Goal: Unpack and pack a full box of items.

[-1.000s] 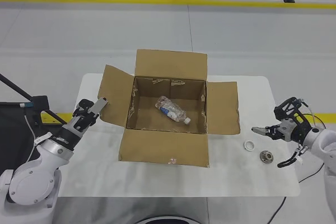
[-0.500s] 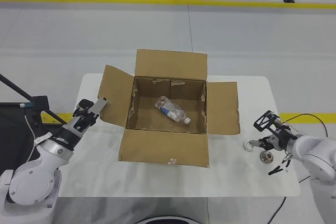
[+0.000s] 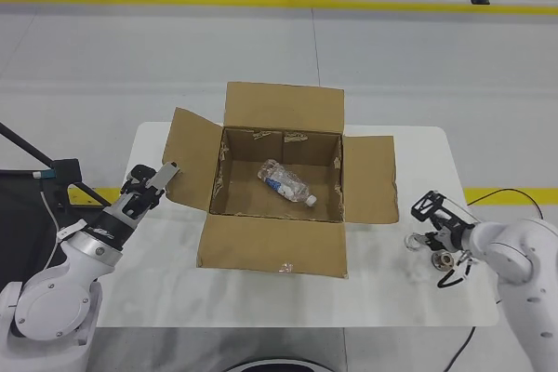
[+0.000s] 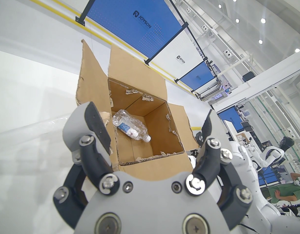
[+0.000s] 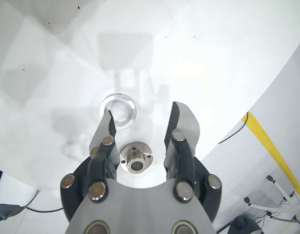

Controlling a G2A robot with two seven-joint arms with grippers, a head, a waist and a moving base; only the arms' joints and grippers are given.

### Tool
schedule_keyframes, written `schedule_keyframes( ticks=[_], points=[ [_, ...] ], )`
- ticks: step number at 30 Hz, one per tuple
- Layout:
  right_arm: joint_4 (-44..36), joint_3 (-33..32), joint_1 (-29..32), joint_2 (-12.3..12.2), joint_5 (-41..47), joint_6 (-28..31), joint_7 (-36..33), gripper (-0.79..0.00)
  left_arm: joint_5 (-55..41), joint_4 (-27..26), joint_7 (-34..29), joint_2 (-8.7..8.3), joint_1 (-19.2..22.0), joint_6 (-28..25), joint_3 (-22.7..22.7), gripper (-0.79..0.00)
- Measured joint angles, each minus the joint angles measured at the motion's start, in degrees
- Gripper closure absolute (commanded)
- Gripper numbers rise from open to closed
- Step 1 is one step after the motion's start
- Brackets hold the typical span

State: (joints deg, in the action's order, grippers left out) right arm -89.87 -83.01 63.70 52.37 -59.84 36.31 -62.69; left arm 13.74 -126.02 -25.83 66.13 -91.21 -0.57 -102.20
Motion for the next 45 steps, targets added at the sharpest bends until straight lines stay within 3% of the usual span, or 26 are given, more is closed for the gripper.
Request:
schedule_keyframes(
  ticks=[17,30,32,38,45],
  points=[
    [8.83,5.84,-6.12,0.06,1.21,3.51,0.04,-0.302,0.0,0.0,0.0,0.0,0.0,0.0,0.0,-0.785],
    [10.92,8.08,-8.85,-0.13,2.61,4.14,-0.09,0.0,0.0,0.0,0.0,0.0,0.0,0.0,0.0,-0.785],
    [10.65,7.89,-9.26,-0.21,3.02,3.86,0.06,0.0,0.0,0.0,0.0,0.0,0.0,0.0,0.0,-0.785],
    [5.15,4.87,-9.88,-0.89,3.64,0.33,-0.12,0.0,0.0,0.0,0.0,0.0,0.0,0.0,0.0,-0.785],
    [-9.69,-0.73,-9.1,-1.41,4.67,-11.66,-0.01,0.0,0.0,0.0,0.0,0.0,0.0,0.0,0.0,-0.785]
  ],
)
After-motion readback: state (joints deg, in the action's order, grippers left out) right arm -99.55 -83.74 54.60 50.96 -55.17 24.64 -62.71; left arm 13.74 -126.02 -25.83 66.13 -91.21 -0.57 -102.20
